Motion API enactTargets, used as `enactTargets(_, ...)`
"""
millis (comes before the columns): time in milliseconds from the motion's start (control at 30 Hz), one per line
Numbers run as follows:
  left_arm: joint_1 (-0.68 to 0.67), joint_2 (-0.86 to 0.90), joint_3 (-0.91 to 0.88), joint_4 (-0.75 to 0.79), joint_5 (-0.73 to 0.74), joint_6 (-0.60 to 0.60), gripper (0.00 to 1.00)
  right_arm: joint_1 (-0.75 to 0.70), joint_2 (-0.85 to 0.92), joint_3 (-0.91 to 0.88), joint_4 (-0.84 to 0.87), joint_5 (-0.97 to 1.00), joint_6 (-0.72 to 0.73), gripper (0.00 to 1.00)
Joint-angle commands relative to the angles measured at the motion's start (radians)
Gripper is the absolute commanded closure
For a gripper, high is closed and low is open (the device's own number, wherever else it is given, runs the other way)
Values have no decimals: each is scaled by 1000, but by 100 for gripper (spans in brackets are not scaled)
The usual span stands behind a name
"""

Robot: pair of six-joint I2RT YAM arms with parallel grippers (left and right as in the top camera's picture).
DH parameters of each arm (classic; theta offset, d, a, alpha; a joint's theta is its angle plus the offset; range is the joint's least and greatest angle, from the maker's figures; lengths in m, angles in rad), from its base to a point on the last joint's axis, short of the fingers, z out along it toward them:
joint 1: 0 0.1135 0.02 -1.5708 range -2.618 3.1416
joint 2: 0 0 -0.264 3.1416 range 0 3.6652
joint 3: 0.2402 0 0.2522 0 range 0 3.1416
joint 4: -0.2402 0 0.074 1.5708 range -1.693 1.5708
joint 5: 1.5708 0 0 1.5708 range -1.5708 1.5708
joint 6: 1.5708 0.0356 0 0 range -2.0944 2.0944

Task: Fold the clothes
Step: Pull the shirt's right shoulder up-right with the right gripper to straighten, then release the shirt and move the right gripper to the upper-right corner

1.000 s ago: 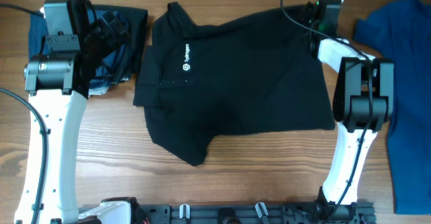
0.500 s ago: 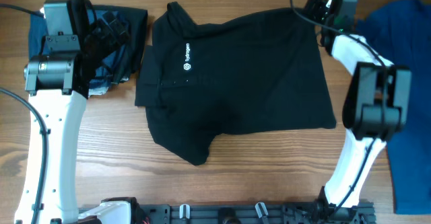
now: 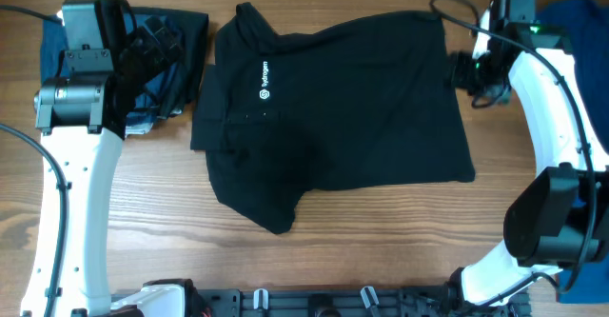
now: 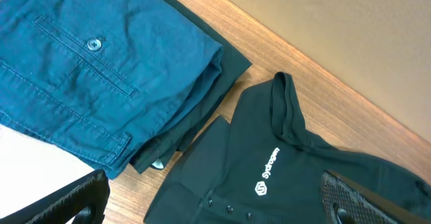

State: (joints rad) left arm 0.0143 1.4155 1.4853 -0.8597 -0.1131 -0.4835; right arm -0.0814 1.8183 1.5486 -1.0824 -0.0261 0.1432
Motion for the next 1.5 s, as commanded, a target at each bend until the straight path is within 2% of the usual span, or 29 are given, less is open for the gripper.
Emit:
enactTargets(0,3,4,6,2,4,2,0,-2,15,-55,-76,3,46,42)
enactTargets(67,4,4,6,2,4,2,0,-19,15,-106,-98,55,93,57)
enactTargets(167,3,4,6,2,4,2,0,-48,16,-172,-82,45,100,62)
enactTargets(333,3,4,6,2,4,2,0,-78,17,-283,-27,-1,93,91)
enactTargets(367,3,4,6,2,4,2,0,-80,17,-306,-6,-1,93,93)
enactTargets(567,3,4,6,2,4,2,0,-80,18,-429,127,-31,103,96)
enactTargets(700,3,4,6,2,4,2,0,-80,18,-489,183,16,108,96)
enactTargets(967,3,4,6,2,4,2,0,-95,18,-616,279,113,266,96)
enactTargets(1467,3,4,6,2,4,2,0,-348,18,-658,244,148,286,96)
